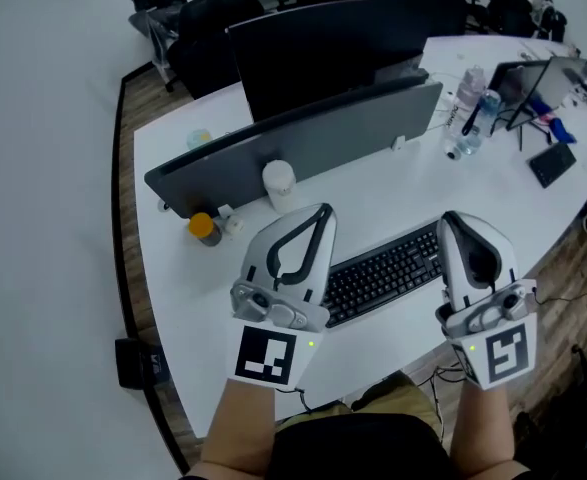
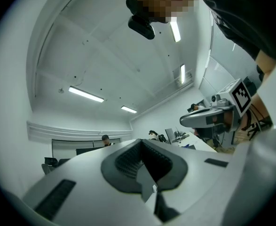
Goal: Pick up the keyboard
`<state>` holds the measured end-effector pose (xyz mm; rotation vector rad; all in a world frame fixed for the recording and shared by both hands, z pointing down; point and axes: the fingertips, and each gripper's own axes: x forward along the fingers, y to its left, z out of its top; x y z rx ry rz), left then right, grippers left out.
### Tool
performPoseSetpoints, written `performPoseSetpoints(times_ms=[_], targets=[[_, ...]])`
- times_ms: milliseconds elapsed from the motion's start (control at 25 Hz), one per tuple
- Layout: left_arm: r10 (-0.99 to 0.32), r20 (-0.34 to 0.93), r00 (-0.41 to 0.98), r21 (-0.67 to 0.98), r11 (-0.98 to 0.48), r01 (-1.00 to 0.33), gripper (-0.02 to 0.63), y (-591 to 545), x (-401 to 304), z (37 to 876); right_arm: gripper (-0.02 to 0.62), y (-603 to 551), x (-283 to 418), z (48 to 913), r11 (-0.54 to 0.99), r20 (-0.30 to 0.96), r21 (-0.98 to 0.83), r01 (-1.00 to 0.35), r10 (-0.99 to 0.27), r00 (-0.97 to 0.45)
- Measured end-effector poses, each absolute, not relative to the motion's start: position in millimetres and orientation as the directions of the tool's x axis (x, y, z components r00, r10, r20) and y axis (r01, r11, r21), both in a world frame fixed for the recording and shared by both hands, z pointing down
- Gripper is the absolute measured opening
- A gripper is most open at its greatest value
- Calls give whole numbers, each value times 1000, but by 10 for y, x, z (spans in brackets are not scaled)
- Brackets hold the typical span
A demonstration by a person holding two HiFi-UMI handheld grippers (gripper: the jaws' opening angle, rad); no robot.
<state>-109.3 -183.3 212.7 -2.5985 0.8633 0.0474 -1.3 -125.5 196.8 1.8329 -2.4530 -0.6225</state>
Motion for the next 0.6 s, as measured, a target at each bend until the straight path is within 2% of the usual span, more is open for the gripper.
performPoseSetpoints(times_ms=[360, 600], targets=[[-660, -146, 737, -393, -646, -655, 9, -1995, -1004, 2112, 31, -1612, 116, 2037, 346, -218, 266, -900, -887, -406], [-779, -133, 613, -323, -550, -770, 9, -2063, -879, 2221, 31, -1760, 408, 2187, 448, -207, 258, -856, -840, -502]])
